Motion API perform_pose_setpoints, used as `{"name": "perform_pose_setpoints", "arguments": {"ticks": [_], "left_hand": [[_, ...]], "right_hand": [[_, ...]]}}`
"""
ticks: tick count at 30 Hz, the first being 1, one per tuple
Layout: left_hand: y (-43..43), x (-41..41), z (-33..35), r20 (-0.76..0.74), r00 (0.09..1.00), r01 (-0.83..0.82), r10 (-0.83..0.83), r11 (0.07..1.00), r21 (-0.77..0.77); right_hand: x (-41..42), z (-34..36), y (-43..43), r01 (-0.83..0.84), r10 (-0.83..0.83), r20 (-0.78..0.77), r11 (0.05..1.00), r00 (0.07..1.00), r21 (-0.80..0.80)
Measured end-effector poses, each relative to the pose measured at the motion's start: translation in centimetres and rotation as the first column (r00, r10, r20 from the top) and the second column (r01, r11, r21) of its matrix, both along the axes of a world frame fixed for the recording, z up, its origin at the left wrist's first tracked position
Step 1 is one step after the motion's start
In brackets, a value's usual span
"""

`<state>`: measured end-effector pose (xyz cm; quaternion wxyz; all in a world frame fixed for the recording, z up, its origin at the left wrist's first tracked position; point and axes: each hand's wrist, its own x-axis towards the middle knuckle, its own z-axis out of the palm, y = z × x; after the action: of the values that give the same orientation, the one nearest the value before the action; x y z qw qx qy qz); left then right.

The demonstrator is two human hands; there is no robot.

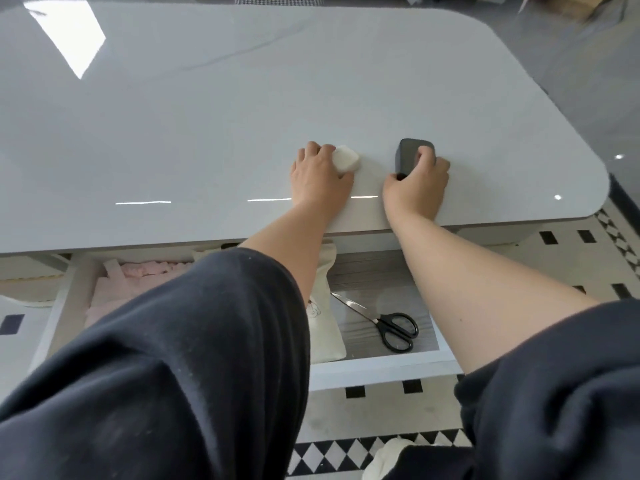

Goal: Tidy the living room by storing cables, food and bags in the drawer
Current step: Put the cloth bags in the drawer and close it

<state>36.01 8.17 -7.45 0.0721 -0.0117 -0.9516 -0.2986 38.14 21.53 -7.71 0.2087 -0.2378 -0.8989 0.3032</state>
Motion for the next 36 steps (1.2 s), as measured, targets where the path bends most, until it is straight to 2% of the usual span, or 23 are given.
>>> {"name": "perform_pose_setpoints", "arguments": {"ticks": [7, 11, 13, 16, 18, 19, 21, 24, 26, 30, 33, 36], "left_hand": [[0.7, 5.9, -0.2, -0.046, 0.997, 0.067, -0.069, 0.996, -0.054], [1.0, 8.6, -0.2, -0.012, 0.996, 0.091, -0.092, 0.991, -0.095], [1.0, 10.2, -0.2, -0.004, 0.995, 0.098, -0.099, 0.993, -0.061], [0.4, 13.6, -0.7, -0.115, 0.989, 0.087, -0.088, 0.996, -0.015], [-0.2, 15.3, -1.9, -0.184, 0.975, 0.11, -0.125, 0.99, -0.088], [-0.5, 15.8, -2.5, -0.168, 0.97, 0.153, -0.174, 0.979, -0.135], [-0.8, 16.1, -3.8, -0.005, 0.964, 0.261, -0.267, 0.945, -0.197], [-0.7, 15.8, -5.6, 0.186, 0.943, 0.318, -0.277, 0.914, -0.251], [-0.1, 14.9, -6.4, 0.211, 0.944, 0.308, -0.254, 0.909, -0.281], [1.0, 12.8, -7.5, 0.31, 0.931, 0.292, -0.191, 0.901, -0.321], [1.9, 11.8, -8.5, 0.337, 0.92, 0.34, -0.201, 0.837, -0.428], [2.6, 11.4, -9.9, 0.321, 0.923, 0.356, -0.212, 0.786, -0.506]], "right_hand": [[6.0, -0.5, -1.3, -0.249, 0.251, -0.029, 0.967, 0.968, 0.061], [8.8, -0.5, -1.6, -0.269, 0.269, 0.015, 0.956, 0.963, 0.116], [10.5, -0.3, -1.5, -0.28, 0.28, 0.027, 0.943, 0.96, 0.18], [13.6, -0.4, -1.2, -0.349, 0.348, 0.038, 0.921, 0.937, 0.174], [15.3, -0.9, -0.8, -0.39, 0.384, 0.075, 0.914, 0.92, 0.109], [15.7, -1.2, -0.6, -0.389, 0.38, 0.106, 0.917, 0.919, 0.084], [15.6, -1.7, -0.3, -0.355, 0.34, 0.176, 0.933, 0.924, 0.063], [14.2, -2.5, 0.1, -0.353, 0.281, 0.38, 0.926, 0.881, 0.134], [13.1, -3.6, 0.5, -0.402, 0.261, 0.514, 0.897, 0.817, 0.183], [11.3, -6.4, 1.1, -0.461, 0.211, 0.648, 0.854, 0.732, 0.243], [10.4, -8.2, 1.6, -0.443, 0.176, 0.674, 0.863, 0.717, 0.245], [9.9, -9.3, 2.0, -0.381, 0.155, 0.65, 0.898, 0.744, 0.222]]}}
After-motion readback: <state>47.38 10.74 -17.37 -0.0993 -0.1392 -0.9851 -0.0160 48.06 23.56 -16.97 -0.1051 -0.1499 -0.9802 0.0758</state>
